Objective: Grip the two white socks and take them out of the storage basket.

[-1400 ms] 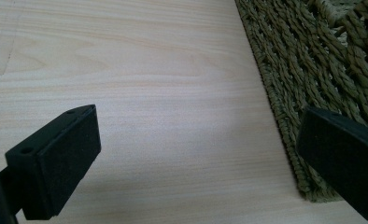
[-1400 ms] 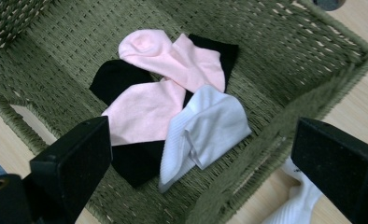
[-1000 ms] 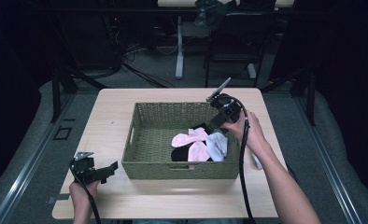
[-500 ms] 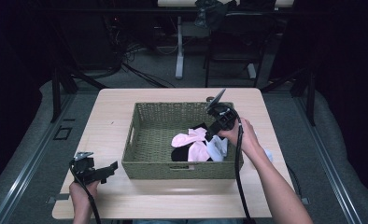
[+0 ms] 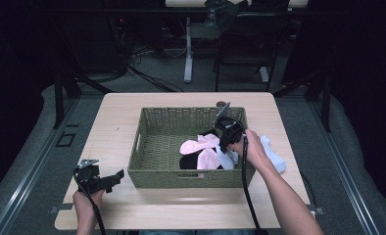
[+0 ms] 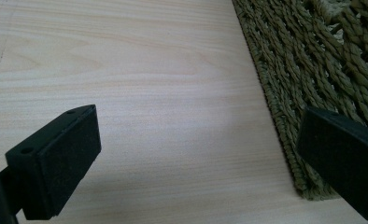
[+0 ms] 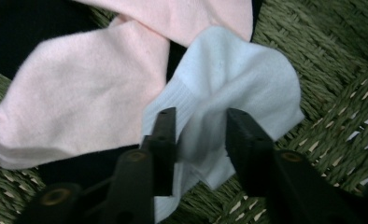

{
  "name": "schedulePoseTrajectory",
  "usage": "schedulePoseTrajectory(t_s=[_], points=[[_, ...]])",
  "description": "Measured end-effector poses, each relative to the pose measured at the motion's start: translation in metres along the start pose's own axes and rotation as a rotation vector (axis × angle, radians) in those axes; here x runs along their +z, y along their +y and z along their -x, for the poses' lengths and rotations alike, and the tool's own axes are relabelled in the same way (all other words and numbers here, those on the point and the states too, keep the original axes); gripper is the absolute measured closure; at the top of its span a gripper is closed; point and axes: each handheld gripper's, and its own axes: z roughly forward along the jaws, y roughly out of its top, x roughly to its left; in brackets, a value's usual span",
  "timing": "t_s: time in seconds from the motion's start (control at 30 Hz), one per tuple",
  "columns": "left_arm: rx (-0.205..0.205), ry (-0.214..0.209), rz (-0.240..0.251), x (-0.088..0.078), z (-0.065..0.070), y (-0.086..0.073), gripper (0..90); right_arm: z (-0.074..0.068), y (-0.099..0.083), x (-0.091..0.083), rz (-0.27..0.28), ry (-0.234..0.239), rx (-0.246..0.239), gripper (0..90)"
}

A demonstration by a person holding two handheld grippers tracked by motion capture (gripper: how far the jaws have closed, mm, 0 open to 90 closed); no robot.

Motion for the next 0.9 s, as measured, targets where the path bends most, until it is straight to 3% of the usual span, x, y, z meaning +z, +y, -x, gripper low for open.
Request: schedulePoseTrajectory(t_s=[0.07,0.2,0.4,0.43,0.47,0.63,0.9], points=[[0.0,0.0,0.0,0.0,0.0,0.0,0.4,0.002,0.0,-0.004,-0.034,0.004,-0.025,78.2],[0.0,0.0,-0.001,0.0,0.0,0.0,0.4,0.004,-0.002,-0.014,-0.035,0.014,-0.041,83.9],[0.005,-0.001,-0.005,0.0,0.0,0.0,0.5,0.002,-0.004,-0.033,-0.007,0.026,-0.038,85.2],[0.0,0.0,-0.002,0.0,0.0,0.0,0.5,0.002,-0.003,-0.044,-0.024,0.027,-0.057,85.3],[0.0,0.0,-0.002,0.0,0.0,0.0,0.5,0.002,-0.003,-0.044,-0.024,0.027,-0.057,85.3],[0.0,0.0,0.0,0.0,0.0,0.0,0.5,0.002,-0.002,-0.071,0.014,0.02,-0.073,85.5],[0.0,0.0,-0.001,0.0,0.0,0.0,0.5,-0.001,0.0,-0.094,0.029,0.027,-0.081,85.7]])
